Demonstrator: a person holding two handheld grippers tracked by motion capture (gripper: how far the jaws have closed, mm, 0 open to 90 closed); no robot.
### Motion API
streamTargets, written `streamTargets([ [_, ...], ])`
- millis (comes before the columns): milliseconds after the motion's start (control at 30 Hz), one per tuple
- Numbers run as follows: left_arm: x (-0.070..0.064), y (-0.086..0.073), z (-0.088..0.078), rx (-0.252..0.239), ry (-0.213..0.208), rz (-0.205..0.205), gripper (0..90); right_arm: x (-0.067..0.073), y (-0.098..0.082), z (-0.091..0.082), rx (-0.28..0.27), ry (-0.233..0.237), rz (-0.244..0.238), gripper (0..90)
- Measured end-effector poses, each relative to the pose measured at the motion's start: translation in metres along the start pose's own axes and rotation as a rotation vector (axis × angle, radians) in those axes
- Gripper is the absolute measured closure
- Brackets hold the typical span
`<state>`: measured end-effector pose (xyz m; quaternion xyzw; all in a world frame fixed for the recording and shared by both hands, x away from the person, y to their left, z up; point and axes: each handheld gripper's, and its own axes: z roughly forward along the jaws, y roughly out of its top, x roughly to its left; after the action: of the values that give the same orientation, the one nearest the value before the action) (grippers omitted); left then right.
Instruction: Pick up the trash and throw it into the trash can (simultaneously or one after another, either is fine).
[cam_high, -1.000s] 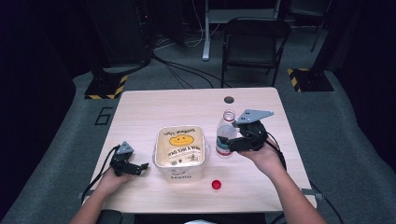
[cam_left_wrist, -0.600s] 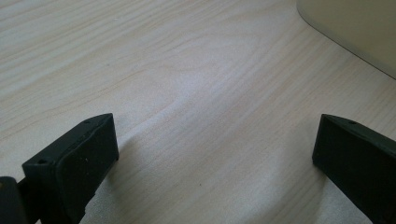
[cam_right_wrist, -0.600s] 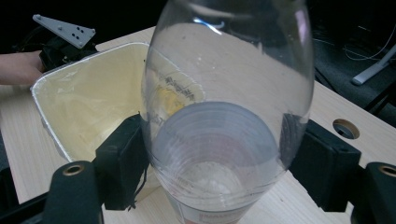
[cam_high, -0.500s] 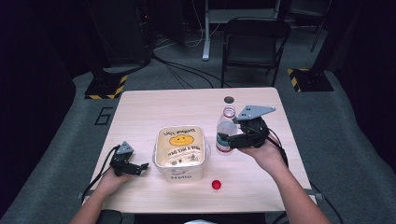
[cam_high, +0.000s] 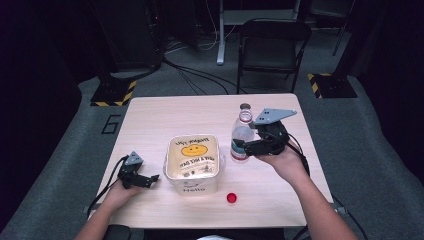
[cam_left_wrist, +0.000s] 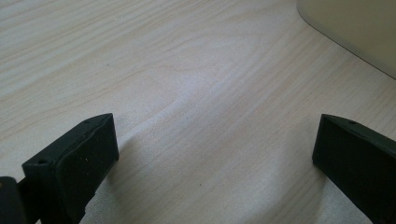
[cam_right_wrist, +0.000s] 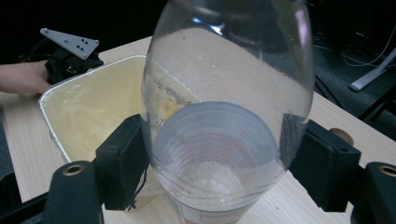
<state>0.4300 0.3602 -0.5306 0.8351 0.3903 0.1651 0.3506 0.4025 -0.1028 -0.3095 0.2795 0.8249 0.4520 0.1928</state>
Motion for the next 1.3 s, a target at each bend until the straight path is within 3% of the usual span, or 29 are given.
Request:
streamTargets([
  [1300, 0.0, 0.0, 0.0, 0.0, 0.0, 0.0, 0.0, 0.006, 0.037, 0.003, -0.037, 0.019, -0.045, 24.8],
])
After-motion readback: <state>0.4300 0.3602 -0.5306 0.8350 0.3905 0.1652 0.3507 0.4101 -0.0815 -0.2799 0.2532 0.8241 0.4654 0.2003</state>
